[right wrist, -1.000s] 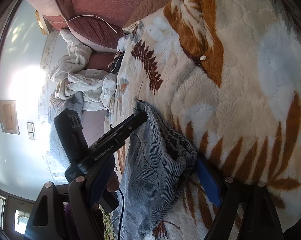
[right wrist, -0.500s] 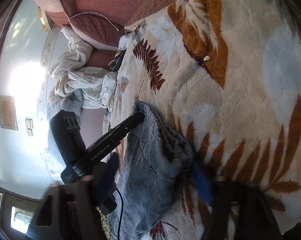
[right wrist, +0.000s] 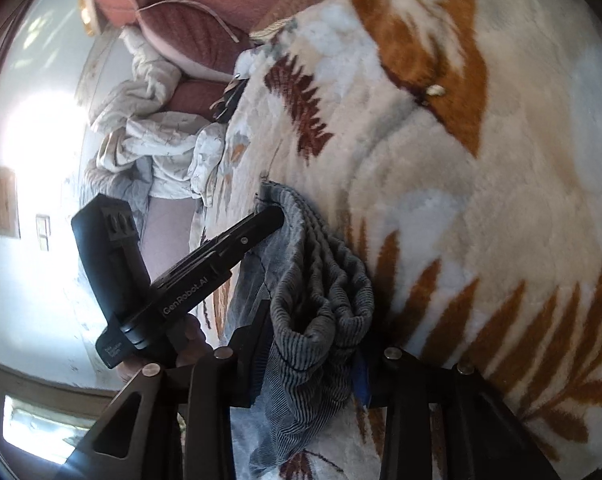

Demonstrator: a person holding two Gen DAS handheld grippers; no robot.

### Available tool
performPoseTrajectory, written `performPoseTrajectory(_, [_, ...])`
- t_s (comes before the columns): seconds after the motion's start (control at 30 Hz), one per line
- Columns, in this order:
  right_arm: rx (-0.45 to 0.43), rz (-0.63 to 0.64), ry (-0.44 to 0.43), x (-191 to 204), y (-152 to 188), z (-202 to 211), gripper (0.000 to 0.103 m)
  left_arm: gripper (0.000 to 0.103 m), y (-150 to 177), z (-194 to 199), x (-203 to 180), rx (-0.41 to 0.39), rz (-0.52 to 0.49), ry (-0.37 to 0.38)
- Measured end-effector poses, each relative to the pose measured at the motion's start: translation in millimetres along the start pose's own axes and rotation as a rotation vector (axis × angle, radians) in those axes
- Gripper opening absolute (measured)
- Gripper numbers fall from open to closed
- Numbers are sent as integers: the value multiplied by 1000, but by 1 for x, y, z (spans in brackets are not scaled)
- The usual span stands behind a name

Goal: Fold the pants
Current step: 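Lift the gripped hem with both grippers and fold it toward the waistband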

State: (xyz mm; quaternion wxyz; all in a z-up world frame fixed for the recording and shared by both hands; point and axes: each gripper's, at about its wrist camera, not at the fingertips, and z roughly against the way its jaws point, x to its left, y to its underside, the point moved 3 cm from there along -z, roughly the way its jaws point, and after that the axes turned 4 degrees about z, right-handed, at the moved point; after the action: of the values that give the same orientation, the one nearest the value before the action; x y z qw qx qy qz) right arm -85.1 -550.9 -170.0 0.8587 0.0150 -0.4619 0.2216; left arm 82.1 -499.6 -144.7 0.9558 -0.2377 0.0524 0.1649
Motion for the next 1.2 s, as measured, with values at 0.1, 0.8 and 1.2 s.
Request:
performPoseTrajectory(0.1, [-13, 30, 16, 5, 1, 2, 19, 13, 0, 6, 1, -21, 7, -1])
performPoseTrajectory(0.8, [-52, 423, -82, 105, 48, 3, 17, 9, 30, 105, 20, -236, 95, 85])
performPoseTrajectory(1.2, [136, 667, -131, 159, 130, -41, 17, 9, 123, 162, 83, -280, 271, 29])
